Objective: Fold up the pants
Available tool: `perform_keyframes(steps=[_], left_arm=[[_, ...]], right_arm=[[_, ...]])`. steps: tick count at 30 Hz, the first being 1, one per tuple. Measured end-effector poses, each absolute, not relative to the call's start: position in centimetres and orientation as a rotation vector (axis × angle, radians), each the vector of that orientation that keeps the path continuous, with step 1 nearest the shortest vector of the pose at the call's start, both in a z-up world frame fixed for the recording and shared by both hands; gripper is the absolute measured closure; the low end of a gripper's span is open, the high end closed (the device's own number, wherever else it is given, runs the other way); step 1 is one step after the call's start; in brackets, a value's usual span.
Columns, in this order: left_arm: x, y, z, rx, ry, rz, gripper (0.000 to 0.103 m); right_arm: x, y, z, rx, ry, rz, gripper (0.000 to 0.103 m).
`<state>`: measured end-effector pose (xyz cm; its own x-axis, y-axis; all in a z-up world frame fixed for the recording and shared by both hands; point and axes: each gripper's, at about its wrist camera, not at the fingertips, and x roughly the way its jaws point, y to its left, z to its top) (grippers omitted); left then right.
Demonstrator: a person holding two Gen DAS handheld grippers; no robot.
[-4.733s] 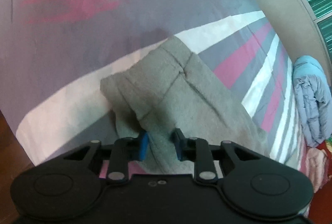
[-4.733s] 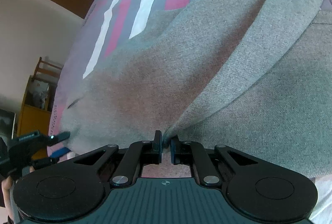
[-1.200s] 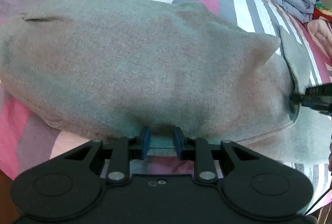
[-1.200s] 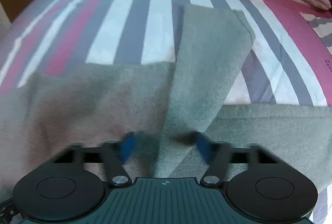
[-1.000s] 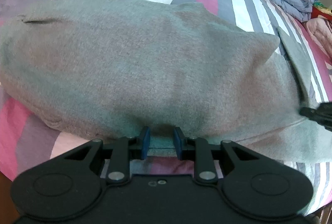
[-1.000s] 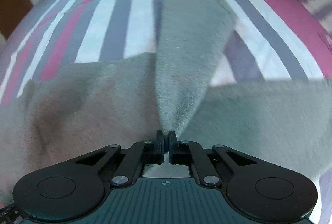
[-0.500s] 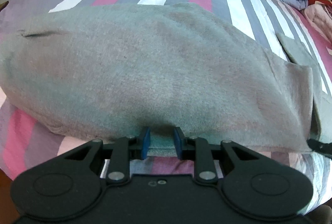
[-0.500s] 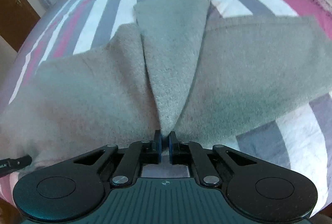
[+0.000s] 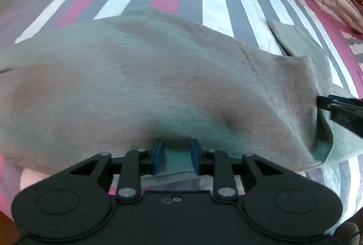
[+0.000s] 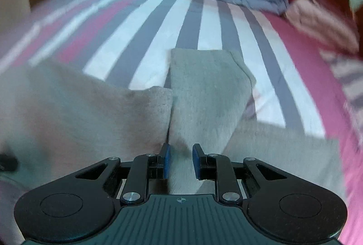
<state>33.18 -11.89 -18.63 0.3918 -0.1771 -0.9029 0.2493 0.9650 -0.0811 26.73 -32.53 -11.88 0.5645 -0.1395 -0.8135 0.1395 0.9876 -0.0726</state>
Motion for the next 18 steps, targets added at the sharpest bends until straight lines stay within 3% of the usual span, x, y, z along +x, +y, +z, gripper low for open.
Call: perform_keyframes(steps=[11,13,18], left_arm=[[33.4,-11.8,-19.5,0.054,1.139,-0.275,0.085],[33.4,-11.8,-19.5,0.057,1.136,-0.277,0.085],[33.0,-11.8,-19.5,0.074,1.125,-0.277,0.085]], right_arm=[[32.9,-30.8,-17.6,-0.270,1.037,-0.214,0.082],[32.3,-31.9,-17.4,-0.208,1.017,-0.186,0.100],[28.8,-37.4,-14.4,0.109,0.904,-0.231,0.100]])
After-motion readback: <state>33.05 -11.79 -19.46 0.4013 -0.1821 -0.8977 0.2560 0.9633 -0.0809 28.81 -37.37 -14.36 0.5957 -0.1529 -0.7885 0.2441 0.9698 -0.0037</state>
